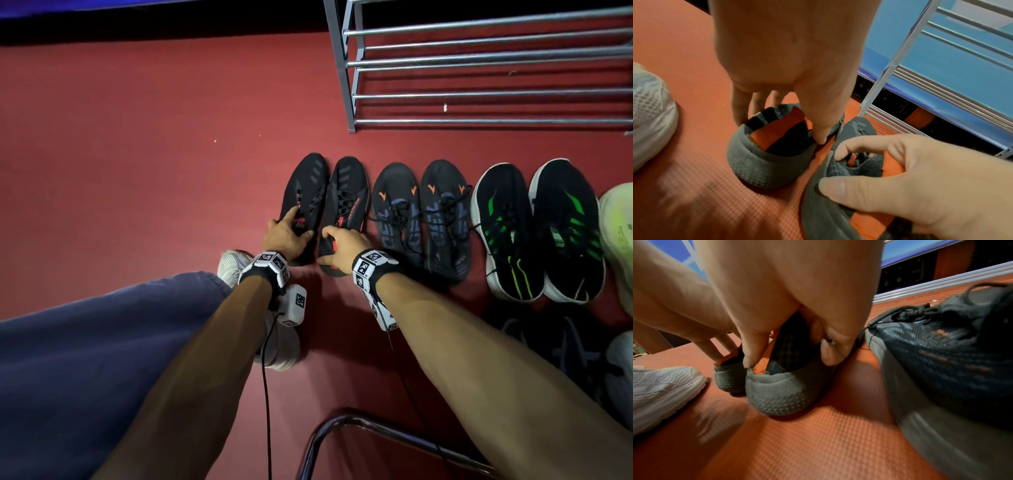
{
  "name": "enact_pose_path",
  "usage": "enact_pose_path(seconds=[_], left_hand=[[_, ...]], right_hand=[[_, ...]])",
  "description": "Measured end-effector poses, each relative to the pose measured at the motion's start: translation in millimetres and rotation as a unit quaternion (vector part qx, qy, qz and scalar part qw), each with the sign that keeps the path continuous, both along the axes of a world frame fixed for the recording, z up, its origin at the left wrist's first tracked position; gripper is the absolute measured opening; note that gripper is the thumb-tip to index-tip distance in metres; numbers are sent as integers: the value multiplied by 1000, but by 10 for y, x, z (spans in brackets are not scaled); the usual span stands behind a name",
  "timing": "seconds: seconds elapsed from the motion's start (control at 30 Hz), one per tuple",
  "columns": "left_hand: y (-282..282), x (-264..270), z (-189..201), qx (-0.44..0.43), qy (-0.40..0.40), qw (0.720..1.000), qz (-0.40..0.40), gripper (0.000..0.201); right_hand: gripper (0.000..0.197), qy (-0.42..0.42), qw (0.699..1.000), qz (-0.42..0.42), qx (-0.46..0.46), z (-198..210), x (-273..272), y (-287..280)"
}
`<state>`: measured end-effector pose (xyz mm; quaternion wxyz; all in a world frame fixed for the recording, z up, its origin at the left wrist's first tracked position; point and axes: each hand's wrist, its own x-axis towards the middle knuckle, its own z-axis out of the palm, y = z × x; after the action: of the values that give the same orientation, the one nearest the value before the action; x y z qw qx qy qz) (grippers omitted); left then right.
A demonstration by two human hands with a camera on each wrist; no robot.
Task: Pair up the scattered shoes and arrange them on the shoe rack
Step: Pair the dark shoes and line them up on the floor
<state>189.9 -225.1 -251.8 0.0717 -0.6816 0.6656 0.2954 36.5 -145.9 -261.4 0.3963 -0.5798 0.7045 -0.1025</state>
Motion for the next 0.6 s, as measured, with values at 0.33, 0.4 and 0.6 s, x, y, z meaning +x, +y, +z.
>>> enact_pose_path(seconds=[0.33, 0.4, 0.6], left_hand=[[29, -27, -32, 5, -20, 999, -29, 75], [18, -21, -42, 9, -19, 999, -30, 75], [9, -27, -49, 27, -17, 999, -16, 75]], right_hand=[[53, -5, 999, -32, -10, -54, 101, 105], [52, -11, 999, -45, -6, -67, 120, 123], [44, -21, 998, -58, 15, -52, 171, 184]])
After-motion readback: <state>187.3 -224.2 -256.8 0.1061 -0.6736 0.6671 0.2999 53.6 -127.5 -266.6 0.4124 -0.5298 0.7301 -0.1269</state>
